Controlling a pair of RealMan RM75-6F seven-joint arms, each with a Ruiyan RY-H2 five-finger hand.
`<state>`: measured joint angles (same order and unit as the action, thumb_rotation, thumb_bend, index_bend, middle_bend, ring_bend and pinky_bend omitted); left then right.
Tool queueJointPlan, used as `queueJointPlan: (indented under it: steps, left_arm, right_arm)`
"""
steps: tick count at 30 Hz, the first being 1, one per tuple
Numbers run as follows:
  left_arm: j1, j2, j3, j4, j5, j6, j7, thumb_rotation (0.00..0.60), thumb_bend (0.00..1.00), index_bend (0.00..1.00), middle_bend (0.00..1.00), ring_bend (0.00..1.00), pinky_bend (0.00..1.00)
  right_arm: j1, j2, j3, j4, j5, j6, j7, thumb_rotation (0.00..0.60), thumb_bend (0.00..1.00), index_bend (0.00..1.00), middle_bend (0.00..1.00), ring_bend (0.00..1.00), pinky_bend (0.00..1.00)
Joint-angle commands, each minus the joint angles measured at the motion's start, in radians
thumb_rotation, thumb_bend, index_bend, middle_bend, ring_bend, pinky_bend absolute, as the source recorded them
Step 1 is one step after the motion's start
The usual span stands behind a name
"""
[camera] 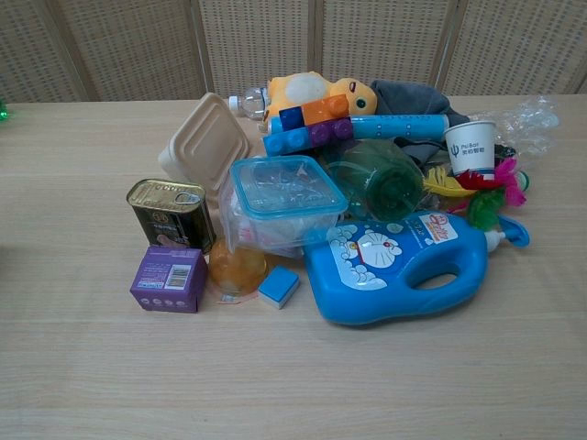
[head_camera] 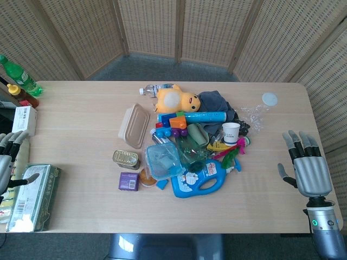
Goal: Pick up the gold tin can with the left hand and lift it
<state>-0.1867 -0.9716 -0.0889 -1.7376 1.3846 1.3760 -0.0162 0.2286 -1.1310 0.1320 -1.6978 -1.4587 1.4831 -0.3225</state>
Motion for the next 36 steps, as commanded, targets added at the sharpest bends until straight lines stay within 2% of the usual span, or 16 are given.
queueJointPlan:
  steps: [1, 22, 29, 33, 36]
  left_arm:
    - [-0.002, -0.003, 0.001, 0.004, 0.0, -0.006, -0.003, 0.585, 0.1, 0.0, 0.0, 0.0, 0.0]
    - [-0.052, -0.015, -0.001, 0.038, 0.018, -0.086, -0.024, 0.586, 0.1, 0.0, 0.0, 0.0, 0.0]
    - [-0.157, -0.002, -0.009, 0.012, 0.018, -0.242, 0.028, 0.584, 0.1, 0.04, 0.01, 0.0, 0.0]
    - [-0.22, -0.039, -0.019, 0.026, 0.001, -0.324, 0.069, 0.584, 0.1, 0.15, 0.15, 0.04, 0.0]
    - [-0.267, -0.09, -0.026, 0.059, -0.019, -0.386, 0.068, 0.583, 0.1, 0.19, 0.26, 0.16, 0.0]
  right_arm:
    - [-0.001, -0.001, 0.0, -0.001, -0.001, 0.0, 0.0, 0.494, 0.41, 0.01, 0.0, 0.0, 0.0]
    - [-0.012, -0.009, -0.001, 0.01, -0.012, -0.001, 0.02, 0.495, 0.41, 0.01, 0.0, 0.0, 0.0]
    - [-0.02, -0.008, -0.006, 0.013, -0.024, 0.006, 0.033, 0.494, 0.41, 0.01, 0.0, 0.0, 0.0]
    - [-0.028, -0.006, -0.01, 0.016, -0.028, 0.012, 0.04, 0.493, 0.41, 0.01, 0.0, 0.0, 0.0]
    - [-0.035, -0.001, -0.011, 0.017, -0.029, 0.019, 0.046, 0.492, 0.41, 0.01, 0.0, 0.0, 0.0]
